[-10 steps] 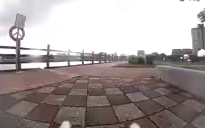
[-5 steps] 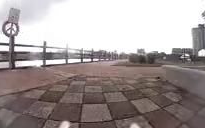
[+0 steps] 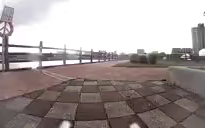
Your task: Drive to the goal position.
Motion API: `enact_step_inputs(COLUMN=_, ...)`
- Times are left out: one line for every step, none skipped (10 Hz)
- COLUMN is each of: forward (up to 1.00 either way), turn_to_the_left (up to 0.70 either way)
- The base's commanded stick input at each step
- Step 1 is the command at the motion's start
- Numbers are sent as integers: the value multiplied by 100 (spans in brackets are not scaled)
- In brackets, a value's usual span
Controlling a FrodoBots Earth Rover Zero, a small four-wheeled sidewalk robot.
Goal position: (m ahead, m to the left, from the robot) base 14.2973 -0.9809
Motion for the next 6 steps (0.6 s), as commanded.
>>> enact_step_inputs(forward=70, turn_to_the_left=0)
enact_step_inputs(forward=70, turn_to_the_left=0)
enact_step_inputs(forward=70, turn_to_the_left=0)
enact_step_inputs(forward=70, turn_to_the_left=0)
enact_step_inputs(forward=70, turn_to_the_left=0)
enact_step_inputs(forward=70, turn_to_the_left=0)
